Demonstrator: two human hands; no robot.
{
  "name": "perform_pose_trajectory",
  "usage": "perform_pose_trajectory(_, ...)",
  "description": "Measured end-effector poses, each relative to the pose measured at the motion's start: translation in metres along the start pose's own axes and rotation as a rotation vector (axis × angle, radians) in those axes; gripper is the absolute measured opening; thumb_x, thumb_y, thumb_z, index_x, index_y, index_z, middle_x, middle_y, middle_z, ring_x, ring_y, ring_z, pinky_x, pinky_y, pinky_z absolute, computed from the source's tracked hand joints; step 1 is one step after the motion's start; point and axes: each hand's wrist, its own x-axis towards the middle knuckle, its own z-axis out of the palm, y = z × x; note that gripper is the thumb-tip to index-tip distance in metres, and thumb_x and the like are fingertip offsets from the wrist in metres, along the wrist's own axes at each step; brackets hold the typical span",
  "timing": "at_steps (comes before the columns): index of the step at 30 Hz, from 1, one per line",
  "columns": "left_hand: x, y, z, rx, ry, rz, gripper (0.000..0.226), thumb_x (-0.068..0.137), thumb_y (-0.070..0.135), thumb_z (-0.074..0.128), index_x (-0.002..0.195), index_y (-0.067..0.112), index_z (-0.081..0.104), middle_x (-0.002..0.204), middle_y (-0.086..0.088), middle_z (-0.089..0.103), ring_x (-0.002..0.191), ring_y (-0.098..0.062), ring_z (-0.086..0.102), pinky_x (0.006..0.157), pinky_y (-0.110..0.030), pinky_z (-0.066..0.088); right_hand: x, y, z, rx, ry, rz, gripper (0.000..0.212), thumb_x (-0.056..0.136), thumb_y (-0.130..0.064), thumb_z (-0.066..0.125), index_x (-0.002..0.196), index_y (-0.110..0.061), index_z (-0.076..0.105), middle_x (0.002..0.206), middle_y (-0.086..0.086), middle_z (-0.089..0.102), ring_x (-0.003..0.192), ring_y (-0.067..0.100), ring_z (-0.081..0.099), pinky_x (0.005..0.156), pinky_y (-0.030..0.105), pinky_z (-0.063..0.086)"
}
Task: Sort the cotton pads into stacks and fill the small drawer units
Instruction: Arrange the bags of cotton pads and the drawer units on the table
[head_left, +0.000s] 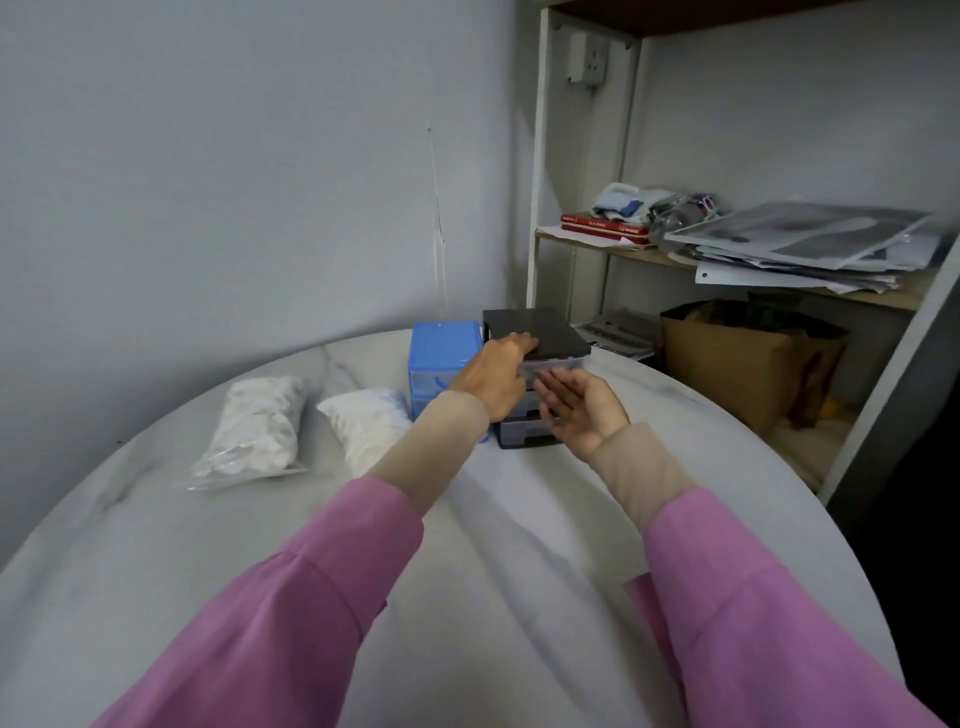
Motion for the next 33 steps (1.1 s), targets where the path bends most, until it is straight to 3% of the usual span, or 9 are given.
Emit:
perform_pose_trajectory(6,0.009,0.000,-0.003,0.053,-0.051,-0.010,0.060,0.091,-0.009,0.039,0.146,0.009,0.025,0.155,-0.008,0.022,0.143,-0.021,0.017,0.116,-0.031,0.016,-0.006,0.002,-0.002,-0.032,0.087,-0.009,0.018,0.093,-0.026,0.055,0.079,-0.015,0.057,0.079,-0.003,0.061,0.072,0.007,0.057,0.063,0.020,0.041)
perform_pose_trajectory(13,0.013,-0.002,-0.002,0.026,-0.075,-0.032,0.061,0.088,-0.014,0.035,0.145,0.008,0.028,0.154,-0.008,0.023,0.143,-0.021,0.018,0.116,-0.027,0.012,-0.026,0.000,-0.009,0.038,0.199,-0.011,0.017,0.091,-0.016,0.057,0.077,-0.006,0.055,0.072,0.006,0.056,0.062,0.012,0.054,0.049,0.017,0.049)
perform_pose_trajectory(18,0.012,0.004,0.000,0.019,-0.058,-0.043,0.065,0.086,-0.018,0.033,0.146,0.008,0.027,0.155,-0.008,0.021,0.144,-0.021,0.016,0.116,-0.027,0.012,-0.049,0.005,-0.018,0.032,0.244,-0.027,0.017,0.091,-0.013,0.054,0.077,-0.006,0.054,0.070,0.006,0.055,0.061,0.011,0.053,0.059,0.017,0.048)
perform_pose_trajectory(27,0.008,0.009,0.009,0.068,0.006,-0.020,0.066,0.086,-0.017,0.036,0.146,0.003,0.020,0.156,-0.011,0.015,0.145,-0.022,0.008,0.116,-0.029,0.011,-0.083,0.011,-0.077,-0.010,0.320,-0.077,0.022,0.092,-0.010,0.047,0.071,-0.006,0.052,0.070,0.007,0.054,0.062,0.014,0.051,0.055,0.017,0.048)
perform_pose_trajectory(30,0.004,0.018,0.017,0.163,0.096,0.036,0.070,0.083,-0.014,0.041,0.147,0.003,0.016,0.157,-0.010,0.010,0.145,-0.021,0.003,0.118,-0.033,0.004,-0.085,0.007,-0.102,-0.001,0.399,-0.092,0.022,0.092,-0.008,0.044,0.072,-0.005,0.051,0.070,0.007,0.052,0.062,0.014,0.051,0.048,0.014,0.049)
perform_pose_trajectory(33,-0.003,0.029,0.029,0.215,0.280,0.141,0.069,0.081,-0.009,0.049,0.144,0.007,0.028,0.153,-0.008,0.025,0.144,-0.020,0.014,0.118,-0.034,0.003,-0.081,0.003,-0.121,0.023,0.487,-0.107,0.021,0.092,-0.006,0.044,0.072,-0.004,0.050,0.070,0.008,0.052,0.060,0.015,0.051,0.045,0.014,0.049)
